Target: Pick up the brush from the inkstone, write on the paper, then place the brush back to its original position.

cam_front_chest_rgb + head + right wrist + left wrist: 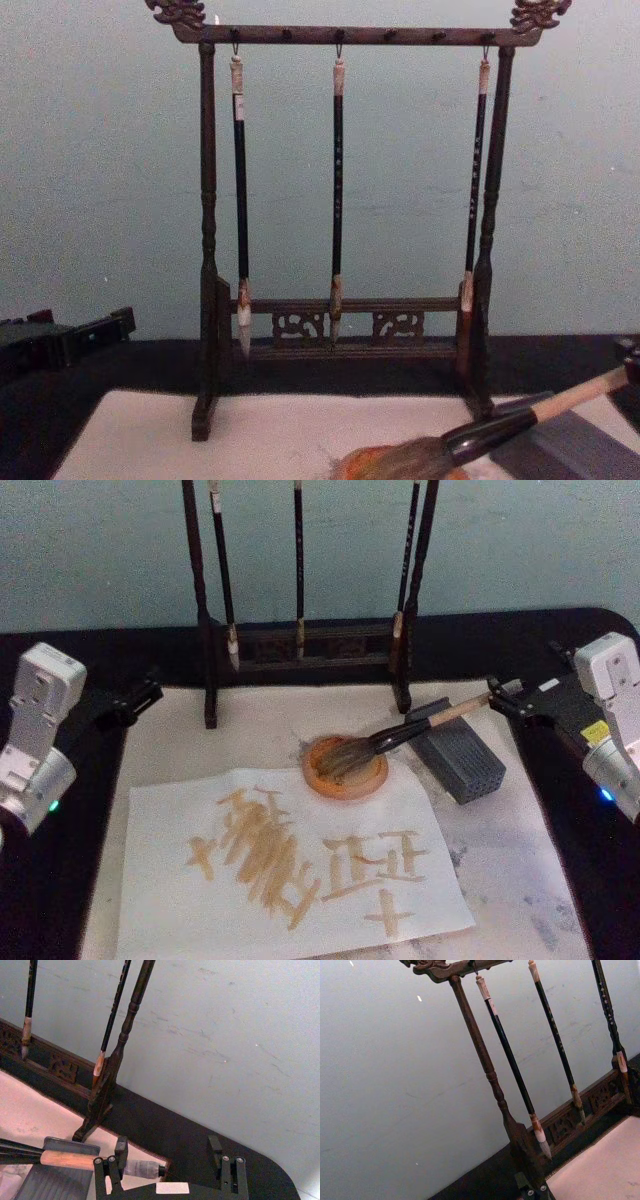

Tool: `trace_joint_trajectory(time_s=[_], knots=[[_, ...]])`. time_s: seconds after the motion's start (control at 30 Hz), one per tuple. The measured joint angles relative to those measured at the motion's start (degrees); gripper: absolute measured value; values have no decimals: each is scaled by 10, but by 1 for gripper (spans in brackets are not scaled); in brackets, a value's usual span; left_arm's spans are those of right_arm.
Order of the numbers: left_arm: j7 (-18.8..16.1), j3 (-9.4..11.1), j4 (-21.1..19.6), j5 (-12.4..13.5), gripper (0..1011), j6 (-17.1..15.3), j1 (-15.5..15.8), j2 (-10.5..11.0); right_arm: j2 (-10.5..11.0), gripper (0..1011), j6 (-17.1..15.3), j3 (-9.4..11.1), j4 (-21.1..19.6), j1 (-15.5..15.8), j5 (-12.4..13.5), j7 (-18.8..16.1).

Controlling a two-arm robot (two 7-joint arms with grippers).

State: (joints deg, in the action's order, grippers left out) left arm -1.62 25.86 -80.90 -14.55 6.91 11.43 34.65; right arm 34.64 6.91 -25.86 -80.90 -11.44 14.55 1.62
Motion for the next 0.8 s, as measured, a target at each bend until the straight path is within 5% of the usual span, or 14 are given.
trace_joint_trajectory(time_s=[0.8], knots=[[0, 0, 0, 0, 1002, 0, 0, 0, 0, 1008, 0, 0, 0, 0, 0, 0]])
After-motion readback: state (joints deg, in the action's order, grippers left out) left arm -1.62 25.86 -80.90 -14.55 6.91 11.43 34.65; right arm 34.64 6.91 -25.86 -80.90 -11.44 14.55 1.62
